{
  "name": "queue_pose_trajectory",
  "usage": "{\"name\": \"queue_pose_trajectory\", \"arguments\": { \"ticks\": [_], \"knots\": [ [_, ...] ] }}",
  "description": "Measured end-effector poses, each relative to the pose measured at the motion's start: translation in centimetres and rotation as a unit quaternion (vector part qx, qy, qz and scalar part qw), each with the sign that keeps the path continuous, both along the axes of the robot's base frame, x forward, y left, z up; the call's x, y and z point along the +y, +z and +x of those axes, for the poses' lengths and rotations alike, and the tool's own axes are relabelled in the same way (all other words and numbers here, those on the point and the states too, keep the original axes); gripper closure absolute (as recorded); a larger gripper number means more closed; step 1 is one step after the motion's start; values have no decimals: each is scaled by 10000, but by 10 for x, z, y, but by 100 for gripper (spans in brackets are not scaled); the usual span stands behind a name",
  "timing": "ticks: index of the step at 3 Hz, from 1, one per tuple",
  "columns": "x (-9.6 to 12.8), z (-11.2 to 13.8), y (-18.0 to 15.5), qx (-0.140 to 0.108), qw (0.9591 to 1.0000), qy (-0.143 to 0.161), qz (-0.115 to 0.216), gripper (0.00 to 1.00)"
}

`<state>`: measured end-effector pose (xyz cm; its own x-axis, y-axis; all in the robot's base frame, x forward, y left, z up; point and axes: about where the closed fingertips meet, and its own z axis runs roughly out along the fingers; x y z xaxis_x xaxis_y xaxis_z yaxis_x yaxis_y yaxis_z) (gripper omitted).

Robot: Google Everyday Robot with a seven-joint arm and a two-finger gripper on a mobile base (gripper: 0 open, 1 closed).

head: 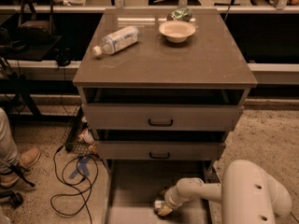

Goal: Pick 7up can from bottom drawer and place on counter

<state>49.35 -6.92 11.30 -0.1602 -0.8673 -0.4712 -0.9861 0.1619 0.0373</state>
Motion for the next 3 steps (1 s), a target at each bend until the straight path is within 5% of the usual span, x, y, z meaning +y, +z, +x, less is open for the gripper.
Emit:
{"name": "queue_pose_trajectory", "arguments": {
  "ticks": [2, 3],
  "knots": [
    [-7, 1, 28, -291, 9994, 149, 71, 95],
    [-23, 0, 85, -771, 9966, 238, 140, 100]
  ]
}}
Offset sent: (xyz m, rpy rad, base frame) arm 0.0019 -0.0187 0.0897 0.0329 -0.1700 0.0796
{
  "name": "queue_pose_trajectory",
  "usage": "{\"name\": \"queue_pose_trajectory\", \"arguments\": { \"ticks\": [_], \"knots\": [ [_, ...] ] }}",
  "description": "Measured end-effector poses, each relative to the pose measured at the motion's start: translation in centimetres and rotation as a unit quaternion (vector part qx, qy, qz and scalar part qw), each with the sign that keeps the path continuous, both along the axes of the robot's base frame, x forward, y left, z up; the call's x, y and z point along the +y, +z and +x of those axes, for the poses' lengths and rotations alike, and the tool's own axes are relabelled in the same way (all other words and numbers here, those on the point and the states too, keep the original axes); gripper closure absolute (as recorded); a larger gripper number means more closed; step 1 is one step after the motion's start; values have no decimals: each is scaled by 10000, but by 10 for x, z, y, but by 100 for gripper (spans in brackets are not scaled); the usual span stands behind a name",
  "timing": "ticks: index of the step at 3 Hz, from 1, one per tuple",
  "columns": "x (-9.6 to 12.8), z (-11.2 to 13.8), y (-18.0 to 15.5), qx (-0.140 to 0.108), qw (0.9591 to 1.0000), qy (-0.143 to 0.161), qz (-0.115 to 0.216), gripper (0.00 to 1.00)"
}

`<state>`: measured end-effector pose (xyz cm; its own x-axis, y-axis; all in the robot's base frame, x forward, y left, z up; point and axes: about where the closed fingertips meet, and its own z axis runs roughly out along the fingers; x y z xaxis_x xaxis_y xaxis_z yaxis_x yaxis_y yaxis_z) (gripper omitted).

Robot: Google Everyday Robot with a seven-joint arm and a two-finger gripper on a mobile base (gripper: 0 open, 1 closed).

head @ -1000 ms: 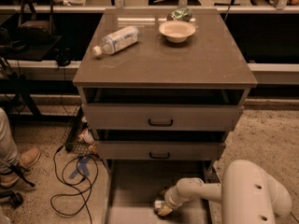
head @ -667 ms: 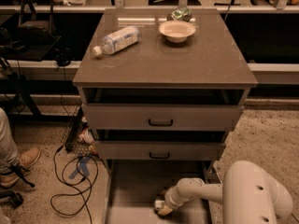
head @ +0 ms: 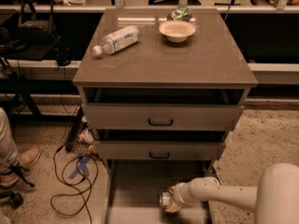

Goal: Pick 7up can from bottom drawer and place on counter

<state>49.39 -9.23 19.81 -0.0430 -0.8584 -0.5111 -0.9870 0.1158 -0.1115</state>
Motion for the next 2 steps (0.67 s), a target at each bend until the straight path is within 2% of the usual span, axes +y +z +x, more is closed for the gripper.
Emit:
{"name": "queue_pose_trajectory", "arguments": {
  "ticks": [1, 2],
  "knots": [
    [-29, -6, 86, -439, 9990, 28, 92, 100],
    [-66, -3, 174, -903, 9959, 18, 12, 100]
  ]
}}
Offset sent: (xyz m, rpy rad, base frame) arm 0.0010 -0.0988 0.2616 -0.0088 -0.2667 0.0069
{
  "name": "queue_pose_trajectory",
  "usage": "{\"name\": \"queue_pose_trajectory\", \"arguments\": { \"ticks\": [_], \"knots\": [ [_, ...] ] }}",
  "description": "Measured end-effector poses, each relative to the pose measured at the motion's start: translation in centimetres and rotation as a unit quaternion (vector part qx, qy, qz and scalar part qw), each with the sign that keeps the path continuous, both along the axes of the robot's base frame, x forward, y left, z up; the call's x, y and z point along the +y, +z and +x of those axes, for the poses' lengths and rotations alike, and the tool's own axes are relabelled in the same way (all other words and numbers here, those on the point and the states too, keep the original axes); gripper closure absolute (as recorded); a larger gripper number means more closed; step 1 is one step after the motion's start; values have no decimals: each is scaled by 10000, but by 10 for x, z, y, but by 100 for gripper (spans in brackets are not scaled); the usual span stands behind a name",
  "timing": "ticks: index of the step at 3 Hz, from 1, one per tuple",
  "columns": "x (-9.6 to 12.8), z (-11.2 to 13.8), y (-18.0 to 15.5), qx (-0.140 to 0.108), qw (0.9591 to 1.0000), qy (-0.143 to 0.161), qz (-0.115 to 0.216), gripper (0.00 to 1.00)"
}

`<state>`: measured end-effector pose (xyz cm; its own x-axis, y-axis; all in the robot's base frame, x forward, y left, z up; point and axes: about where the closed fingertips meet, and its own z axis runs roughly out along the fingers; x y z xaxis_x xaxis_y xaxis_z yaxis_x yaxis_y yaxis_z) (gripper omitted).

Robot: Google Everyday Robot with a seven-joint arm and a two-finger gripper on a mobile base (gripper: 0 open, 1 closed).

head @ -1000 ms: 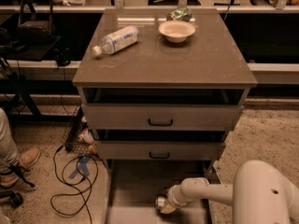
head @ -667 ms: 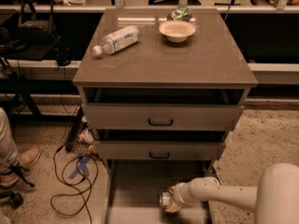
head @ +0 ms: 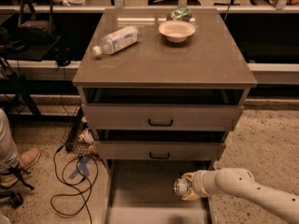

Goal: Pick 7up can from bottom drawer and place on counter

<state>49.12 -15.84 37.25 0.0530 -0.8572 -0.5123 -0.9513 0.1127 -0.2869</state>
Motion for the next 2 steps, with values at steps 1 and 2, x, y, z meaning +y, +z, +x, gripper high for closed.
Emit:
{"name": "queue_pose_trajectory", "arguments": {
  "ticks": [1, 2],
  "knots": [
    [1, 0, 0, 4, 10000, 3, 2, 100],
    [-9, 1, 28, -208, 9998, 24, -74, 100]
  ]
}}
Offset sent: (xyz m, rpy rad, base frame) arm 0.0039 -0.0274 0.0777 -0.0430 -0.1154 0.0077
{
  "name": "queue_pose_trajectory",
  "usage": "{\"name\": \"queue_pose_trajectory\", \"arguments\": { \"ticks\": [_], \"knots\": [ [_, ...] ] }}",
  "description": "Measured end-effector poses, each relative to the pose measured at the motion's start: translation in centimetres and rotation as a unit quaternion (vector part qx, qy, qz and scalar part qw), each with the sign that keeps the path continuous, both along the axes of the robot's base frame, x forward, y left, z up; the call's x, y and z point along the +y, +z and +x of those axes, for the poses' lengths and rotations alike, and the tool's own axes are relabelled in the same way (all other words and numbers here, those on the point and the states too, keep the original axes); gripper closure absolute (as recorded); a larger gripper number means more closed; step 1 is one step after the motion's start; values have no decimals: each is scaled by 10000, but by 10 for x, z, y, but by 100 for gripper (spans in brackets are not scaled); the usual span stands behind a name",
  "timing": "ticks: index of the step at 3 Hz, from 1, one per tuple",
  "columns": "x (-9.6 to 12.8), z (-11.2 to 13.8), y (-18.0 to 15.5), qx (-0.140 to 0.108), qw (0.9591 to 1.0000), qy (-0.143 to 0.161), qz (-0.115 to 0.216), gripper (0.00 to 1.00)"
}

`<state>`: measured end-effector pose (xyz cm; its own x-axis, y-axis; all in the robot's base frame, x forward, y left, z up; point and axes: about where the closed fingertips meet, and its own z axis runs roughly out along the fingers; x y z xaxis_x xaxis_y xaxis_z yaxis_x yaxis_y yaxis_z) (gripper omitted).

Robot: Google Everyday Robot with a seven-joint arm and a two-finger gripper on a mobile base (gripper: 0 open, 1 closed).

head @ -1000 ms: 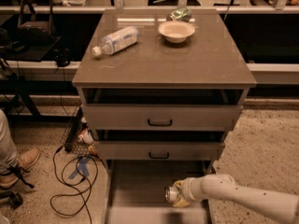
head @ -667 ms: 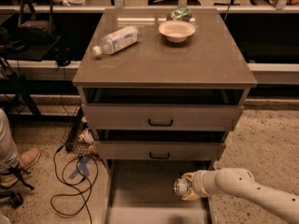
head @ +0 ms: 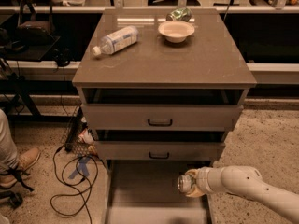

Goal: Pick 7up can from bottom drawer and place on counter

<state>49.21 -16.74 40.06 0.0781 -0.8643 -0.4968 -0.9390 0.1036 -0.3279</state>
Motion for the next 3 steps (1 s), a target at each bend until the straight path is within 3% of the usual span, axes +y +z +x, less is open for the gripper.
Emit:
{"name": "queue_pose_trajectory", "arguments": {
  "ticks": [1, 2, 3],
  "knots": [
    [-7, -12, 69, -356, 9992, 157, -51, 100],
    [-24, -24, 180, -1037, 9943, 145, -222, 100],
    [-36, -40, 293, -1930, 9805, 96, -356, 100]
  ]
}}
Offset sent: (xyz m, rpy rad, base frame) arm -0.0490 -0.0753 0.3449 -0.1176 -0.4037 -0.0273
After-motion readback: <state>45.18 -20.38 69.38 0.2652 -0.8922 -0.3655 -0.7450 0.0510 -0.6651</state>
